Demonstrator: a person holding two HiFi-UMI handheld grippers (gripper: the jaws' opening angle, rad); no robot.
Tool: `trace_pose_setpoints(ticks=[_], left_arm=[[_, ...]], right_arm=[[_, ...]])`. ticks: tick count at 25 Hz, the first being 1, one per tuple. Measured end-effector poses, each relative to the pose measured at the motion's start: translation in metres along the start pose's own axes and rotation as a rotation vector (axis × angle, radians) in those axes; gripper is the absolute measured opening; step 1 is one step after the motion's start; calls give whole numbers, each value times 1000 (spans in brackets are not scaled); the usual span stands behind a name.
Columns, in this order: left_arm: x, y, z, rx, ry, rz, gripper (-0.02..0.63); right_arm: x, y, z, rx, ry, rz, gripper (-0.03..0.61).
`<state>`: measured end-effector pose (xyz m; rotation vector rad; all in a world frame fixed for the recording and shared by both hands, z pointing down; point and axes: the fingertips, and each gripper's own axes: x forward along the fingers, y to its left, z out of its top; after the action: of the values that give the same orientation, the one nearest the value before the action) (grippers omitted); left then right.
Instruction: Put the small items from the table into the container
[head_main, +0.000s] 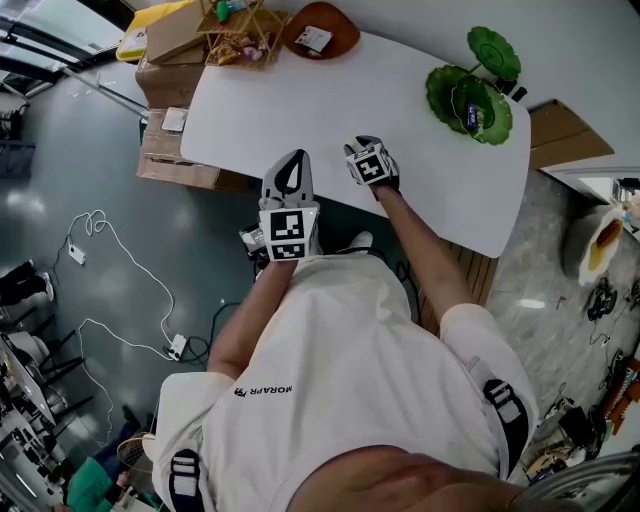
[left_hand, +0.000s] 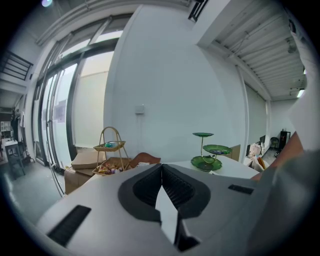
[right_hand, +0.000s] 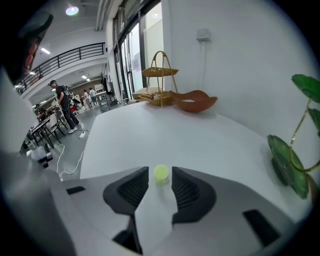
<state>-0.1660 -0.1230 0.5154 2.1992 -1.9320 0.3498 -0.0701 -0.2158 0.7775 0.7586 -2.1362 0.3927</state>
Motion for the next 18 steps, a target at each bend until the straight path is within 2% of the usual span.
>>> trace_pose_setpoints(ticks=[10, 12, 18], left_arm=[[-2, 1, -1, 2, 5, 0, 5], [-3, 3, -1, 8, 6, 6, 5], [-3, 4, -1, 7, 4, 10, 5]], right_arm=[[7, -4, -2, 9, 20, -13, 146], [8, -5, -1, -5, 25, -24, 104], [-3, -9, 3, -13, -15, -41, 101]])
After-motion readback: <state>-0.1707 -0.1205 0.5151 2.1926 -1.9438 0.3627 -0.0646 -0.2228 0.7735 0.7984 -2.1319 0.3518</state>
